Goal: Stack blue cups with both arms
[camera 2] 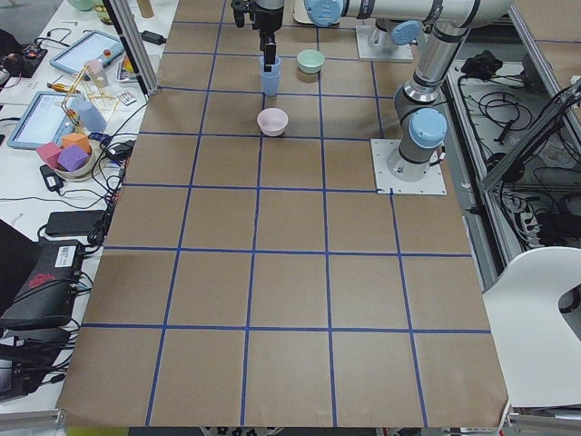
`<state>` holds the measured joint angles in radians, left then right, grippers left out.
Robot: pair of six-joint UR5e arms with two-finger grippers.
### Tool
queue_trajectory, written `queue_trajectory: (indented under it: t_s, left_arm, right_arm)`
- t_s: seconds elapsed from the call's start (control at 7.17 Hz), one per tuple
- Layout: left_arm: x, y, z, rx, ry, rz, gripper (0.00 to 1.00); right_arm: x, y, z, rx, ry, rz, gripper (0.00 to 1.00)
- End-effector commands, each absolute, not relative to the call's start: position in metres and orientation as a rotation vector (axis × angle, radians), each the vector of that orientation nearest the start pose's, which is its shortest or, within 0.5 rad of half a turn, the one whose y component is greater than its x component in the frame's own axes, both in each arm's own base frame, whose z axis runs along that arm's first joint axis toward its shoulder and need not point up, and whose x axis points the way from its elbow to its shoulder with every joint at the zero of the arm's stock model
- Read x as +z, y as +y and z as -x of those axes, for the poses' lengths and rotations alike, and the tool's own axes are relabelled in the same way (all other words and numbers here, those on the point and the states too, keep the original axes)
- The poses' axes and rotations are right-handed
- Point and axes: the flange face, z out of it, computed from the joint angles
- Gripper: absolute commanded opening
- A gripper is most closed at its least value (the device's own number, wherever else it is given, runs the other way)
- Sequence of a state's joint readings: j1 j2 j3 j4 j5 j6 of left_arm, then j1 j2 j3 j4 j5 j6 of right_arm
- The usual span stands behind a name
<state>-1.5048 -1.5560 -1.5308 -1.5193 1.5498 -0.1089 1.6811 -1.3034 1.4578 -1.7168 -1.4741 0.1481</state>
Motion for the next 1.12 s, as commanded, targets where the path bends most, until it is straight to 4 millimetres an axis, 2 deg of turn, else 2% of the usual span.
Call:
queue_trajectory:
  t_s: [0.0,0.14,0.28,0.42,0.56,0.84,0.98]
  left_arm:
    - [0.52,-0.503,0.102,-0.167,3.149,0.274,1.0]
    - [0.52,-0.503,0.102,-0.167,3.149,0.277,1.0]
    - [0.52,-0.503,0.102,-0.167,3.149,0.277,1.0]
    - [0.521,-0.504,0.102,-0.174,3.148,0.277,1.0]
    - [0.521,-0.504,0.102,-0.174,3.148,0.277,1.0]
    - [0.521,-0.504,0.101,-0.176,3.148,0.279,1.0]
    - [0.52,-0.505,0.099,-0.174,3.146,0.284,1.0]
  right_arm:
    - [0.452,-0.552,-0.144,0.141,3.088,-0.032,1.0]
    - [0.472,-0.529,-0.118,0.227,3.096,-0.103,1.0]
    - [0.486,-0.527,-0.098,0.195,3.102,-0.159,1.0]
    - [0.506,-0.519,-0.099,0.149,3.126,-0.166,1.0]
    - [0.514,-0.512,-0.103,0.12,3.117,-0.164,1.0]
    - [0.517,-0.506,-0.11,0.113,3.126,-0.135,1.0]
    - [0.515,-0.502,-0.13,0.113,3.135,-0.071,1.0]
